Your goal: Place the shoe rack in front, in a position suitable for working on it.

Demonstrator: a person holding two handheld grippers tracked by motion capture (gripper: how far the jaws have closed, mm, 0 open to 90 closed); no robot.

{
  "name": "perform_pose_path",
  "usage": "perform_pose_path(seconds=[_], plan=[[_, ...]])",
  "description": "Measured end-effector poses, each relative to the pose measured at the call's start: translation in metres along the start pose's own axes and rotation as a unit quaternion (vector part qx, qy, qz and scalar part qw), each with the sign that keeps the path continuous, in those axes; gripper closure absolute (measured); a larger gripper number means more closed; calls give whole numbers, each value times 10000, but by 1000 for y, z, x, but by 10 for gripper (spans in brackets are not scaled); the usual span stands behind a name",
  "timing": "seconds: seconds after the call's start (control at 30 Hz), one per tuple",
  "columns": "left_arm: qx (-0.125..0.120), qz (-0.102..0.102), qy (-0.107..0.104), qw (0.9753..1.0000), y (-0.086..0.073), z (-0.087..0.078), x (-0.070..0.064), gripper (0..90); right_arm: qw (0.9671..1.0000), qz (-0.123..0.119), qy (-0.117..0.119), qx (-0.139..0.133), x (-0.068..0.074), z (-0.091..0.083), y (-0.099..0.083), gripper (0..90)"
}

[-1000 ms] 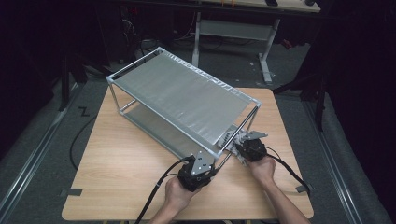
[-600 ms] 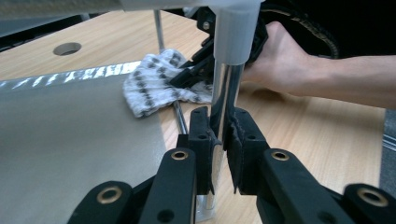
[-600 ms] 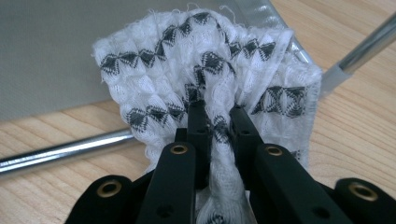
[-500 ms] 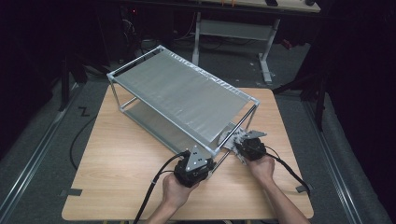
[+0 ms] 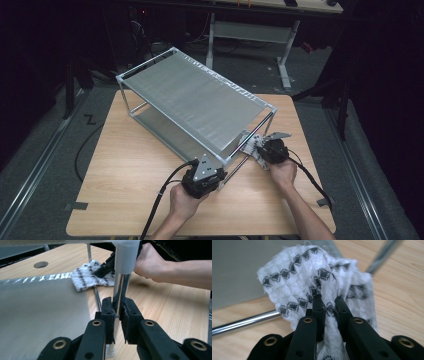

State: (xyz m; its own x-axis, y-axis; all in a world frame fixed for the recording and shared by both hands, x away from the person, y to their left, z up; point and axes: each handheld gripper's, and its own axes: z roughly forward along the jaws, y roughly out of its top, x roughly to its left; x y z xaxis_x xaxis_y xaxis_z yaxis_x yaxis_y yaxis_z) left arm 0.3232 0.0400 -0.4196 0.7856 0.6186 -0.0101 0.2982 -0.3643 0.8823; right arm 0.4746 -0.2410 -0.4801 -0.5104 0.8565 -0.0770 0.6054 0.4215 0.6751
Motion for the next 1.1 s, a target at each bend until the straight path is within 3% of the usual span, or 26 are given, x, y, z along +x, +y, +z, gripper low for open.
perform_pose_path(seconds=[0.1,0.17,0.37,0.5,0.63,0.8,0.9,1.1], plan=[[-8,3,-7,10000,0,1,0,808,10000,-26,40,44,2,2,-1,826],[-9,5,-19,10000,0,1,0,808,9998,-156,156,17,12,0,-6,826],[-11,6,-25,10000,0,1,0,808,9958,-509,749,-105,48,-16,-24,826],[-63,6,-67,10000,0,3,1,808,9927,-529,1069,-153,64,-26,-34,825],[-67,7,-66,10000,0,5,0,808,9907,-609,1202,-190,75,-33,-41,825],[-71,0,-64,10000,1,6,0,808,9854,-1076,1281,-315,100,-42,-38,825],[-60,23,-79,9999,1,5,0,808,9835,-1140,1362,-335,109,-38,-37,824],[-85,17,-81,9999,0,4,1,808,9826,-1111,1437,-391,112,-36,-38,822]])
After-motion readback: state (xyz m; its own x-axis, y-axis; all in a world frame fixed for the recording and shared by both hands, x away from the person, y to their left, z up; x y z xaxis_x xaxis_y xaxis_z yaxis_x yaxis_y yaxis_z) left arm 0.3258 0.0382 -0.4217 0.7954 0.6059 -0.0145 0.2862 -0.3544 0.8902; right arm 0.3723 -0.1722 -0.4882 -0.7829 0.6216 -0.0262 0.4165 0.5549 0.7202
